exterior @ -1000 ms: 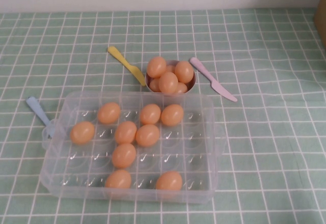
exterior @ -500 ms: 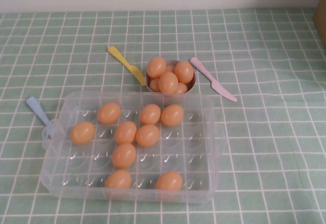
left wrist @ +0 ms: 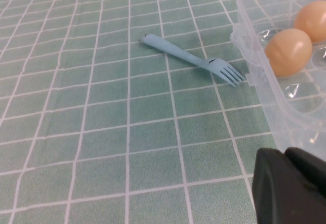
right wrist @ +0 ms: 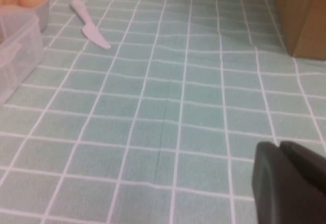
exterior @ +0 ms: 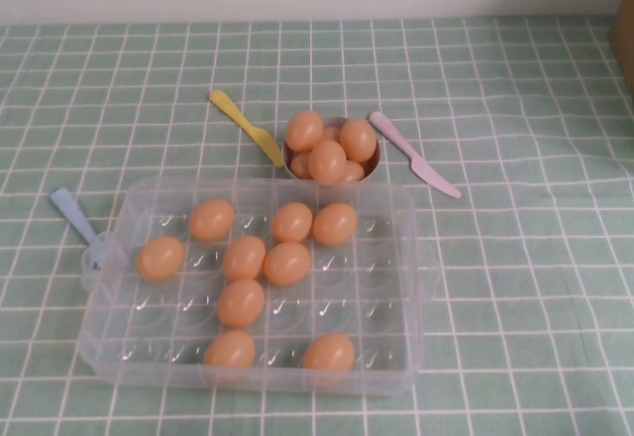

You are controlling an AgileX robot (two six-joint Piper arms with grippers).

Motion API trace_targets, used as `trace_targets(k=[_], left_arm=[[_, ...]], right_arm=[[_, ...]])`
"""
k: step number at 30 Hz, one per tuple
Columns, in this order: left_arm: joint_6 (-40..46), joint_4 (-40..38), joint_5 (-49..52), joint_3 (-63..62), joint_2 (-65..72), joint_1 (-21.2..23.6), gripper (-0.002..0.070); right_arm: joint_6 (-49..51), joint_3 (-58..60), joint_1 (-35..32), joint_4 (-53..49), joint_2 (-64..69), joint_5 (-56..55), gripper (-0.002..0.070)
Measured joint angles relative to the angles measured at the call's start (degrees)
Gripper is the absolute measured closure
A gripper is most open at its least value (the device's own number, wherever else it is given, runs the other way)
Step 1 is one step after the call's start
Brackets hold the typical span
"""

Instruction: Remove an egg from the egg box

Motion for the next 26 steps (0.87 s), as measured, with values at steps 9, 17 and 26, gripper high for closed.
trace_targets(k=[9,17,26], left_arm=[[0.00,0.00,0.00,0.00,0.00,0.00,0.0678],[0.00,0.00,0.00,0.00,0.00,0.00,0.0678],[0.00,0.00,0.00,0.00,0.00,0.00,0.0679]], right_arm=[[-0.93,0.00,0.00,0.58,0.00,2.20,0.0694],[-0.93,0.00,0.00,0.68,0.00,2.20,0.0694],[-1.06,0.00,0.00,0.68,0.00,2.28,0.0694]])
